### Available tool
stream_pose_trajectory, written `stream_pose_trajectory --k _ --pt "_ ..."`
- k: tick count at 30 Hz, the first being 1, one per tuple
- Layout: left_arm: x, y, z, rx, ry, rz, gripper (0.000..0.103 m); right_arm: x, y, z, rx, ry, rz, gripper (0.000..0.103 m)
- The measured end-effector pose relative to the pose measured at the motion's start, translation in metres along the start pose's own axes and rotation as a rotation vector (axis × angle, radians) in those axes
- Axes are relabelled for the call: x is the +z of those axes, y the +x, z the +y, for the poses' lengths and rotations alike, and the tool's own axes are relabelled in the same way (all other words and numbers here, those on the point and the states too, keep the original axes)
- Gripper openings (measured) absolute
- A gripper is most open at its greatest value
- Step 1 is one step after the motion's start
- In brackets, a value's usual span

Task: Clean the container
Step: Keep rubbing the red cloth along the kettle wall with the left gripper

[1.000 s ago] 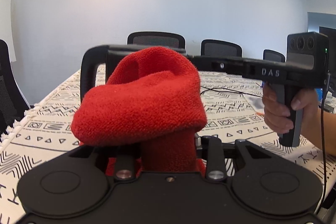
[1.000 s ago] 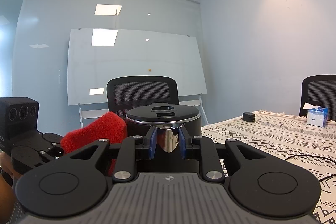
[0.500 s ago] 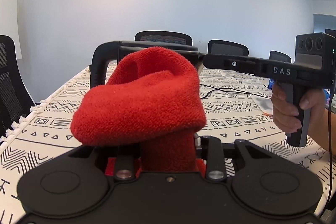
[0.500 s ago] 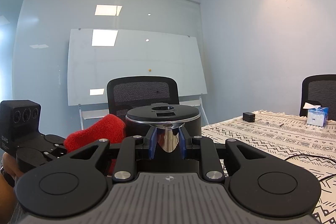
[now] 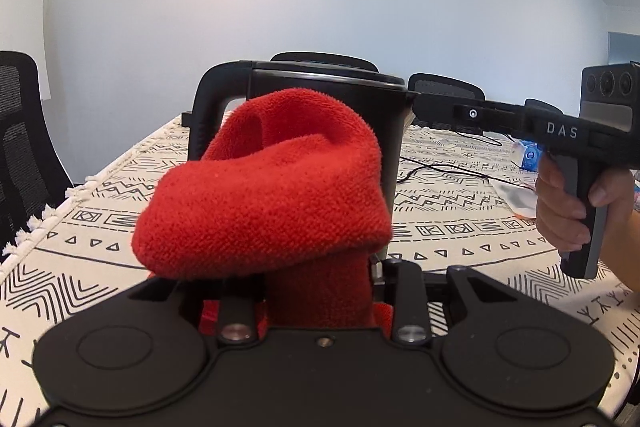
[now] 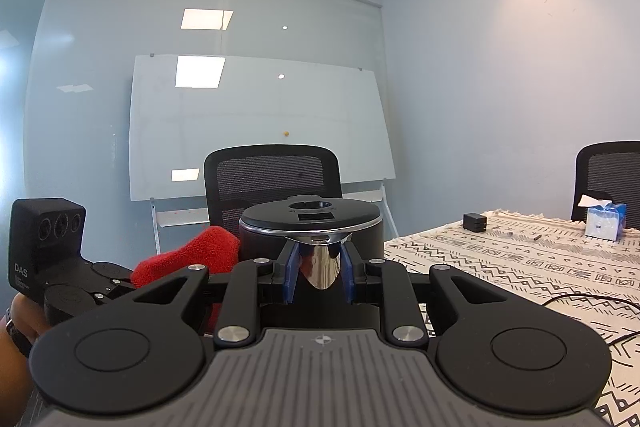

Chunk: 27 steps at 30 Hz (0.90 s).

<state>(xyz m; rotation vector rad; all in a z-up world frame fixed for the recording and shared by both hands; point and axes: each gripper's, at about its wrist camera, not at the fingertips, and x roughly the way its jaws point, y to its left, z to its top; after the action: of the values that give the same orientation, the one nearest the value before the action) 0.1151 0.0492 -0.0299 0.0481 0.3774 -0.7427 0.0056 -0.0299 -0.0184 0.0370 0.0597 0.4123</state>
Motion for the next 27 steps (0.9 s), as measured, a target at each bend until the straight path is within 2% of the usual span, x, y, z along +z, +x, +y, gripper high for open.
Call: stream_pose_trajectory --k 4,10,16,22,27 --pt "0.007 -0.007 0.01 0.013 0.007 -0.034 0.036 -0.001 0.0 0.0 -0.001 -0.001 0.005 0.022" --pt "-0.002 -0.001 0.021 -0.007 0.001 -0.013 0.036 0.0 0.001 0.0 0.002 -0.004 0.007 0.022" --pt "0.015 -0.008 0.04 0.008 0.017 -0.033 0.036 0.001 0.002 0.001 0.001 0.002 0.008 0.022" --pt "0.007 -0.008 0.04 -0.062 0.064 -0.02 0.036 0.001 0.003 -0.001 0.007 0.01 0.011 0.022" --pt "0.019 -0.011 0.047 -0.1 0.098 -0.006 0.036 0.001 0.002 -0.002 0.009 0.012 0.013 0.022"
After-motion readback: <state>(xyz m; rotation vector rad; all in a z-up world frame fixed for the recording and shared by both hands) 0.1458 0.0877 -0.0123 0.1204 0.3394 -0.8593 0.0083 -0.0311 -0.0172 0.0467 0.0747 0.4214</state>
